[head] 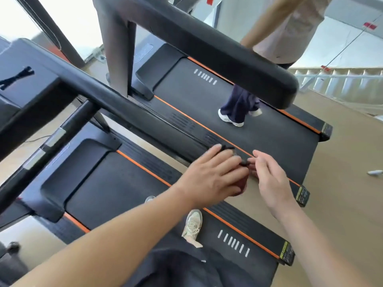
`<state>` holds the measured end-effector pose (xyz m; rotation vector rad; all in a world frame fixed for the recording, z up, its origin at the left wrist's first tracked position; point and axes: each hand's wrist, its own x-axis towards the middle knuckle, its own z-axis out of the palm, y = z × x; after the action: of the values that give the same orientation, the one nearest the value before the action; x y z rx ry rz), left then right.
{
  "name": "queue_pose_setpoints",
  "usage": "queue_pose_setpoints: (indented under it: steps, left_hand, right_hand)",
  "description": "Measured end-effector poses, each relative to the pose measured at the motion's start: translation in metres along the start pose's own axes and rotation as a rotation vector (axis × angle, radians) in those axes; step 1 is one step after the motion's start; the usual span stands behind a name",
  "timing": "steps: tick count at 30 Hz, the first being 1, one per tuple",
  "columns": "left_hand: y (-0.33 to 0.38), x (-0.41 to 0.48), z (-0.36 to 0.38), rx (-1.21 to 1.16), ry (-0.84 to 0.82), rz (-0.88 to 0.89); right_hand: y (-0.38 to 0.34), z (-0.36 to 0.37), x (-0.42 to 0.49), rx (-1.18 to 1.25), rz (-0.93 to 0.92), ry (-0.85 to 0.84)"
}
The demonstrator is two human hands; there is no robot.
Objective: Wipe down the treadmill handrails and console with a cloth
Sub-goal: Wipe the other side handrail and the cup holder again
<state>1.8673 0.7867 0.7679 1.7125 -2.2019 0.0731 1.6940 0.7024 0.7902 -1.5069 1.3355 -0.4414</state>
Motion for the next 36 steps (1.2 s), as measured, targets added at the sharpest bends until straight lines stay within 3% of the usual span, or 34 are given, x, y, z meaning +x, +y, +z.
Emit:
queue_pose_setpoints:
  steps: [4, 7, 9, 11, 15, 17, 19, 22, 24, 26, 30, 32, 36]
  left_hand:
    - [-0.058, -0.016, -0.017, 0.114, 0.023, -0.371]
    - [-0.030, -0.006, -0.012, 0.146, 0.034, -0.606]
    - [0.015, 0.005, 0.000, 0.056, -0.016, -0.503]
    - [0.042, 0.008, 0.009, -0.029, -0.075, -0.250]
    - [-0.006, 0.007, -0.008, -0.069, -0.047, 0.051]
    - [-0.049, -0.002, -0.015, -0.001, -0.010, -0.060]
    - [-0.079, -0.017, -0.022, 0.094, 0.067, -0.339]
    - [-0.050, -0.013, -0.017, 0.156, 0.096, -0.619]
    - [-0.002, 0.002, -0.006, 0.044, 0.068, -0.519]
    - [0.033, 0.009, 0.005, -0.105, 0.036, -0.268]
    - [-0.001, 0.005, -0.006, -0.123, 0.001, -0.005]
    - [-0.036, -0.002, -0.016, -0.043, 0.028, -0.091]
    - [-0.059, -0.013, -0.023, 0.119, 0.110, -0.509]
  right_hand:
    - [-0.005, 0.001, -0.002, -0.039, -0.008, -0.015]
    - [-0.010, 0.004, 0.000, -0.048, -0.035, -0.044]
    - [-0.016, 0.006, 0.003, -0.069, -0.036, -0.046]
    - [-0.020, 0.005, 0.007, -0.123, -0.044, -0.036]
    - [-0.023, 0.002, 0.012, -0.188, -0.072, -0.016]
    - [-0.026, 0.002, 0.010, -0.203, -0.069, -0.036]
    - [-0.028, 0.003, 0.006, -0.206, -0.078, -0.051]
    - [-0.029, 0.005, 0.005, -0.208, -0.089, -0.063]
    - [-0.028, 0.010, 0.007, -0.197, -0.088, -0.050]
    - [-0.027, 0.012, 0.010, -0.190, -0.114, -0.014]
    - [-0.032, 0.011, 0.008, -0.189, -0.172, 0.040]
    - [-0.033, 0.008, 0.006, -0.197, -0.176, 0.015]
    - [-0.033, 0.009, 0.008, -0.266, -0.273, 0.026]
